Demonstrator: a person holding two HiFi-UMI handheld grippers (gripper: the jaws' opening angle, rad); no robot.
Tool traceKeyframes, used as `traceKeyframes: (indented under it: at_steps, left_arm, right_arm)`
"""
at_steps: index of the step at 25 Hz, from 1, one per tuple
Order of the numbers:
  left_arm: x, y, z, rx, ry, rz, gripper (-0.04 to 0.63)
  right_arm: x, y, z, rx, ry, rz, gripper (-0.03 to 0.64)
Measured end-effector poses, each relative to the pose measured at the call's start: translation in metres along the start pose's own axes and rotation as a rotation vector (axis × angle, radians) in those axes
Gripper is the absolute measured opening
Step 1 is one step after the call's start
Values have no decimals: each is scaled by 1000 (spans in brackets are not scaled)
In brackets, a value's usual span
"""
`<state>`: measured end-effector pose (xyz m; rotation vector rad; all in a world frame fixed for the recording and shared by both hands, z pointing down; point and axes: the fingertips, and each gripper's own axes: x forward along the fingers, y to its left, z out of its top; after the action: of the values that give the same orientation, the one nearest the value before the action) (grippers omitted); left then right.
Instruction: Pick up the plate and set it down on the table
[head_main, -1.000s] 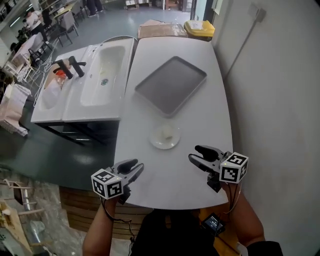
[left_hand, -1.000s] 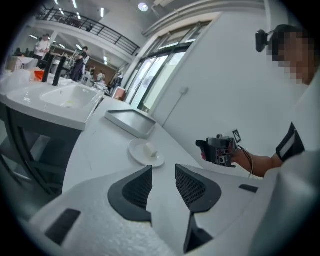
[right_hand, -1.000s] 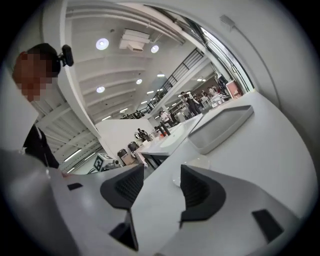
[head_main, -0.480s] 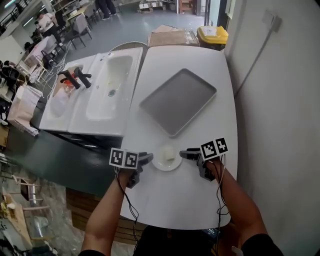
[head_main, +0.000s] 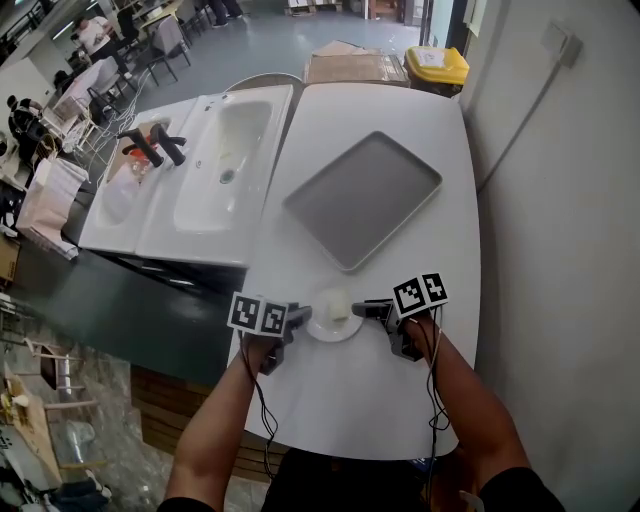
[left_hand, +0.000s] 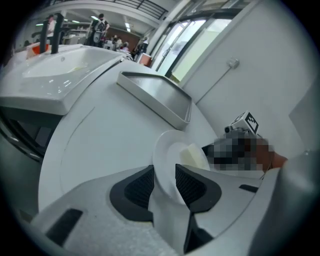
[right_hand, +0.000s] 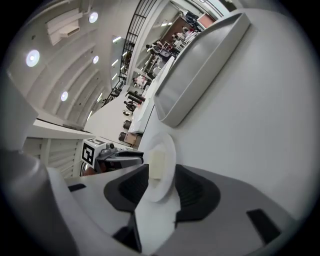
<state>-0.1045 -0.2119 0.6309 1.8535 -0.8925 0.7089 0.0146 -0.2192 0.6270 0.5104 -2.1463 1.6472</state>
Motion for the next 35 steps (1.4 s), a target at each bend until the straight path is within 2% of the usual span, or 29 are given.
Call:
traceKeyframes:
  at_steps: [3, 4, 6, 9, 11, 17, 19, 21, 25, 30, 32, 35]
  left_arm:
    - [0, -1, -7, -13, 3, -15, 115]
    - [-1, -2, -12, -14, 12, -25, 96]
    - [-4, -6, -25, -24, 31, -61, 63]
    - [-13, -15, -40, -41, 30, -113, 48]
    - [-25, -24, -52, -49, 10, -152, 48]
    - [-85, -61, -95, -21, -104, -254, 49]
    - [-104, -70, -114, -33, -130, -286, 57]
    - [-120, -81, -139, -67, -132, -340, 75]
    - [-146, -104, -194, -166, -99, -500, 83]
    - [-177, -108, -237, -264, -95, -618, 43]
    - [-190, -110, -249, -302, -93, -663, 23]
    - [-205, -114, -265, -315, -78, -684, 20]
  right_arm:
    - [-1, -2, 0, 40, -15, 12, 148]
    - [-2, -4, -2, 53, -23, 12, 120]
    - [-6, -7, -11, 83, -37, 22, 20]
    - [-9, 0, -30, 118, -50, 67, 20]
    - [-15, 12, -45, 145, -78, 127, 15]
    - [-46, 83, -106, 217, -209, 395, 8]
    - [-54, 107, -132, 238, -252, 444, 9]
    - [-58, 126, -160, 245, -281, 458, 9]
    - [-55, 157, -216, 281, -310, 475, 9]
    - [-42, 174, -269, 311, -357, 390, 9]
    - [-39, 184, -287, 290, -366, 346, 11]
    - [-43, 205, -304, 241, -398, 311, 11]
